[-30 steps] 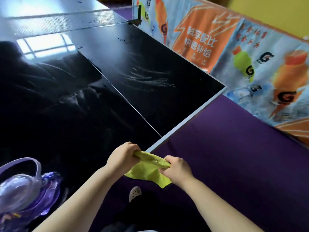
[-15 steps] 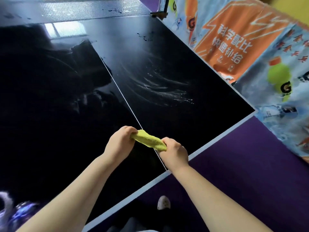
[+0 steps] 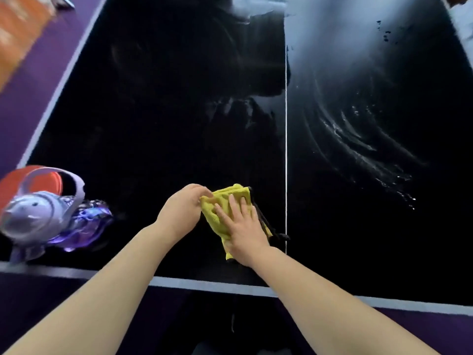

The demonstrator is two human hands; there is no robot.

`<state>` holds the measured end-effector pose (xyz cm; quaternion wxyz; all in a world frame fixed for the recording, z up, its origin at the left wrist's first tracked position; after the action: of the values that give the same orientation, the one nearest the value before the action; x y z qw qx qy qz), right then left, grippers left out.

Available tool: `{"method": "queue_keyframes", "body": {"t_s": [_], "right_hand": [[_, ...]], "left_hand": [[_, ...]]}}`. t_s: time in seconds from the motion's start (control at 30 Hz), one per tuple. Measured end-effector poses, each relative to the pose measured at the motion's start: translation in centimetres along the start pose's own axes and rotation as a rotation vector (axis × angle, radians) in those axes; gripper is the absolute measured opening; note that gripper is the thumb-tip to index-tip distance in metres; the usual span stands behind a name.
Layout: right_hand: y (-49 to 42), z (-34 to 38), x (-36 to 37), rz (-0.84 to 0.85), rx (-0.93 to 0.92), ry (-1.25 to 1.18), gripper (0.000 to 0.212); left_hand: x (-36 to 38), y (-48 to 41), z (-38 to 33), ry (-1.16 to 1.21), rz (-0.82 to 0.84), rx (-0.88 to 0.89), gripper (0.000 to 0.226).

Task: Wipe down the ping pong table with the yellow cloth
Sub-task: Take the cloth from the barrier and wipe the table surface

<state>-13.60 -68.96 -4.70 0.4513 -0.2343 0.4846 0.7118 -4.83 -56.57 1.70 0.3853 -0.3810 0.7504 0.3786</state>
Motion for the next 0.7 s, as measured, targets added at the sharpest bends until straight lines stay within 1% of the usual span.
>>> {"method": "queue_keyframes", "body": {"t_s": [0.07,0.17,0.3,0.4,0.53,0.6,0.7], "right_hand": [[-2.3,-0.5,0.3,0.040,0.017,0.055,0.077],[-5.5,-0.6,-0.1,0.019,0.052,0.094,0.075],[-8.0,1.1,-0.6,0.023,0.012,0.118,0.070],[-7.6,3.0,0.3,0.083,-0.090,0.181,0.063],[-4.6,5.5,3.8,0.179,-0.325,0.275,0.059],[-2.9,5.3,5.2,0.196,-0.399,0.315,0.059],[-0.4,3.3,5.9,0.219,-0.442,0.338,0.060]], "left_hand": [[-0.3,0.9,1.2,0.027,-0.066,-0.046,0.038],[-0.4,2.2,3.1,0.029,-0.141,-0.076,0.037],[-0.1,3.5,5.5,0.039,-0.228,-0.128,0.035],[0.2,4.2,6.8,0.053,-0.271,-0.222,0.033],[1.0,5.2,7.5,0.060,-0.262,-0.348,0.030],[1.4,5.6,7.0,0.038,-0.247,-0.354,0.030],[2.4,5.8,5.5,0.015,-0.211,-0.321,0.029]]}}
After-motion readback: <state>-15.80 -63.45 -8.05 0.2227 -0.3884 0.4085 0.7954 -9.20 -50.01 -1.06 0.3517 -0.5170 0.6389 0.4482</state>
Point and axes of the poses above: each hand's wrist, its own y-axis away from the middle knuckle, its own x-axis out of the palm, z = x × y, the point moved 4 cm from there along -y, towards the middle knuckle, and after that the axes turned 10 degrees about -y, right-handed, at the moved point
